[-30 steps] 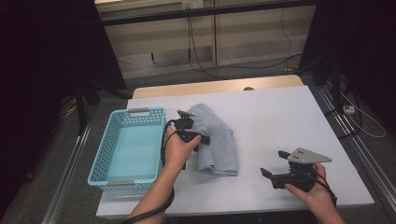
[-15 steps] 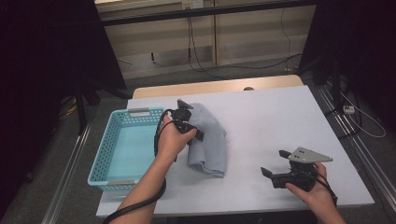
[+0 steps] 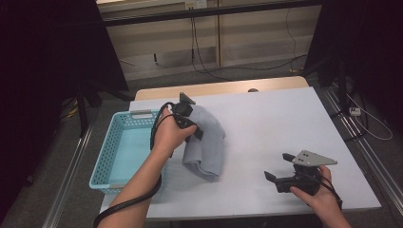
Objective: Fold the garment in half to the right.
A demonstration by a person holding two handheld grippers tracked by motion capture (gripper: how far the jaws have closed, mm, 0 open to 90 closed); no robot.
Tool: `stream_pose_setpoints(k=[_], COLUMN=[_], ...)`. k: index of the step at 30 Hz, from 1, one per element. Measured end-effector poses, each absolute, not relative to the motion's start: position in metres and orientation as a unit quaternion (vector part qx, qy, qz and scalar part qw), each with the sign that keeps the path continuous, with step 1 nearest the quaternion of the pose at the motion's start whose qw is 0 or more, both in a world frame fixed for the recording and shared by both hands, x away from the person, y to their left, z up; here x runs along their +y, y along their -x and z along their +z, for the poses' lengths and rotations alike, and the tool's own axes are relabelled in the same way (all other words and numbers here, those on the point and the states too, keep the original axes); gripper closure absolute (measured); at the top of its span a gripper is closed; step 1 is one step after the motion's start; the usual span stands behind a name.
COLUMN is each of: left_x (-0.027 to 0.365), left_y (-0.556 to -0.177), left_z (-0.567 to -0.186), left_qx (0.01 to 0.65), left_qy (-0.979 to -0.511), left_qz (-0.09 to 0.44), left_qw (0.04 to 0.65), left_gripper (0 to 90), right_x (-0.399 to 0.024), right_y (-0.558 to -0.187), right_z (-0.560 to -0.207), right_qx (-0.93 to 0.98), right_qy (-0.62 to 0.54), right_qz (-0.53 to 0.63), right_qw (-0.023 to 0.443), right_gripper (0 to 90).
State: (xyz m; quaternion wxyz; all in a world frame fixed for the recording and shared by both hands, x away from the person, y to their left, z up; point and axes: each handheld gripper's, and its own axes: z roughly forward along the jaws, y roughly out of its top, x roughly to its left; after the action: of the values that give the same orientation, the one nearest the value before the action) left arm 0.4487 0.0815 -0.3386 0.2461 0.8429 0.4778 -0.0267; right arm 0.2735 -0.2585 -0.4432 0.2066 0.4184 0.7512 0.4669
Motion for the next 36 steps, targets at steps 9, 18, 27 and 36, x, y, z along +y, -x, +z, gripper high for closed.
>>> stream_pose_setpoints(k=[9, 18, 27, 36], left_x=[0.082, 0.085, 0.086, 0.088], left_y=[-0.448, -0.450, -0.455, -0.457], left_z=[-0.332, -0.325, -0.313, -0.304], left_qx=[0.473, 0.466, 0.462, 0.458], left_qy=[-0.849, -0.855, -0.858, -0.861], left_qz=[-0.022, -0.022, -0.013, -0.004], left_qw=[0.235, 0.228, 0.224, 0.220], left_gripper=[72.8, 72.9, 72.9, 72.9], right_x=[-0.259, -0.257, -0.257, -0.259], right_y=[-0.273, -0.274, -0.275, -0.274], right_z=[-0.443, -0.443, -0.443, -0.443], right_qx=[0.752, 0.755, 0.754, 0.753], right_qy=[-0.417, -0.414, -0.414, -0.415], right_qz=[0.467, 0.467, 0.468, 0.469], right_qw=[0.206, 0.204, 0.204, 0.204], right_gripper=[5.4, 5.5, 5.4, 5.4])
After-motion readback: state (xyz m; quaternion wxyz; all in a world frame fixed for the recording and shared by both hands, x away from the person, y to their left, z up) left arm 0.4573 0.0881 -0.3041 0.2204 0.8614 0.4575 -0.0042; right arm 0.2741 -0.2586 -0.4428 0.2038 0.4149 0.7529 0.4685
